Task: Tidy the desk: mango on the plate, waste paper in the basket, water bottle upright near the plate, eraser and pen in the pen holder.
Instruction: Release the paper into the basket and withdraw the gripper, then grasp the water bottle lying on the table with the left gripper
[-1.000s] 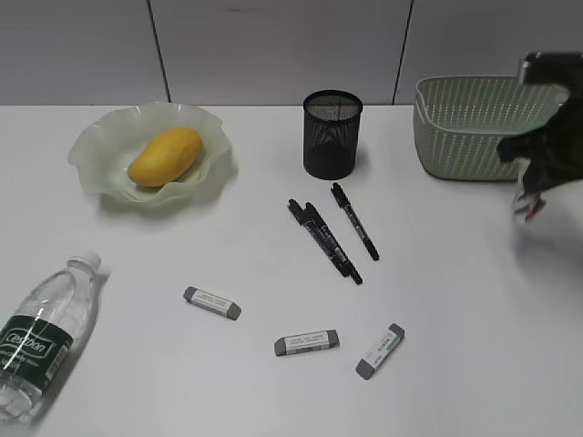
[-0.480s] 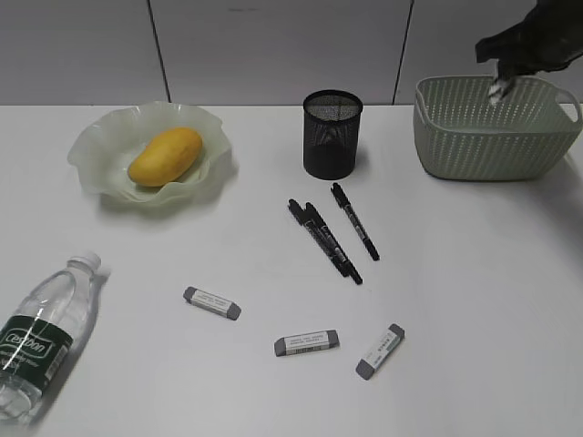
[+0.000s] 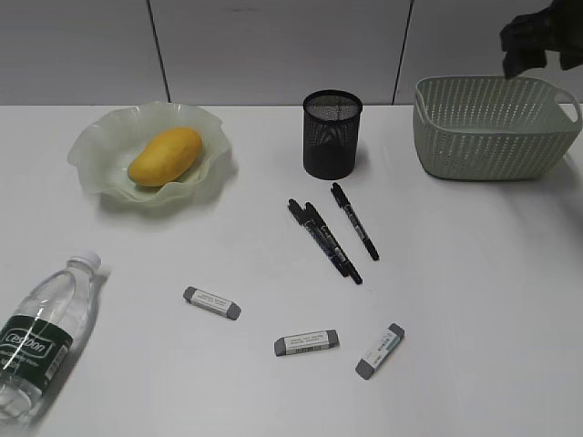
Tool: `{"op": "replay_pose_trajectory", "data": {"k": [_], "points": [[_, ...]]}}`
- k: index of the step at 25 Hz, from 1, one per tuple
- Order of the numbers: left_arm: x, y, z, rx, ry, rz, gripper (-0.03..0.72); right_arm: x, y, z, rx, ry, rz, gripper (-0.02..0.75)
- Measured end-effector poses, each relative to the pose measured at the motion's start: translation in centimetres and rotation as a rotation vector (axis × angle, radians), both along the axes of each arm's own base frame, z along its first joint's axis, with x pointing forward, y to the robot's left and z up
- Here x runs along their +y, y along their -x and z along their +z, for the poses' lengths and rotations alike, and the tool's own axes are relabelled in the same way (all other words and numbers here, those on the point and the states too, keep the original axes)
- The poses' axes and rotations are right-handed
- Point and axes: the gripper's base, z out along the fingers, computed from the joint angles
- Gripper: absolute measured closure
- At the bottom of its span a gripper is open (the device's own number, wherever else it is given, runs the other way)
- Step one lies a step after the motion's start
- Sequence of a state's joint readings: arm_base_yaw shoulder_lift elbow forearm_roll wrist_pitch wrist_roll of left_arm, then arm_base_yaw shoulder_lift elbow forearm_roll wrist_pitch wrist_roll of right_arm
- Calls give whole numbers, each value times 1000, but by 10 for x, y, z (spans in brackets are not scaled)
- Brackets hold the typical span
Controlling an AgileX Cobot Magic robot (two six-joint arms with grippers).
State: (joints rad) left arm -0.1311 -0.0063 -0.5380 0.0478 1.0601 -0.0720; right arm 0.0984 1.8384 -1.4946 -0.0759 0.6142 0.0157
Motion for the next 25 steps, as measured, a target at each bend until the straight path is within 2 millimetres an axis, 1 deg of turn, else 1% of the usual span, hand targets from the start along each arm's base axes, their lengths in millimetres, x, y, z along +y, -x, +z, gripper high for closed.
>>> {"op": "replay_pose_trajectory", "data": {"k": [1,2,4,5,8,10,11,12,14,17,21,23,25], "points": [[0,0,0,0,0,0,452,-2,19,8,-3,-4,-1,152],[0,0,0,0,0,0,452,-3,39,9,13,-10,-3,154],[0,0,0,-1,0,0,452,-7,88,19,26,-35,-11,156],[0,0,0,-1,0,0,452,-8,112,15,65,-48,-17,156],[0,0,0,-1,0,0,452,-14,191,14,164,-66,-26,156],[0,0,0,-1,2,-1,452,-17,235,10,207,-82,-29,156],[0,0,0,-1,3,-2,452,-18,255,13,199,-90,-26,156],[0,0,0,-1,4,-2,452,-20,272,11,193,-94,-23,156],[-1,-3,0,14,3,-3,452,-23,307,14,117,-104,-12,156],[-2,-11,1,62,-1,-4,452,-27,350,13,-9,-99,19,156],[-4,-24,0,141,-7,-7,451,-31,399,15,-291,-58,91,169],[-6,-34,-1,203,-16,-9,437,-33,416,11,-387,-54,99,198],[-8,-48,-3,280,-24,-12,404,-34,423,10,-431,-54,99,227]]}}
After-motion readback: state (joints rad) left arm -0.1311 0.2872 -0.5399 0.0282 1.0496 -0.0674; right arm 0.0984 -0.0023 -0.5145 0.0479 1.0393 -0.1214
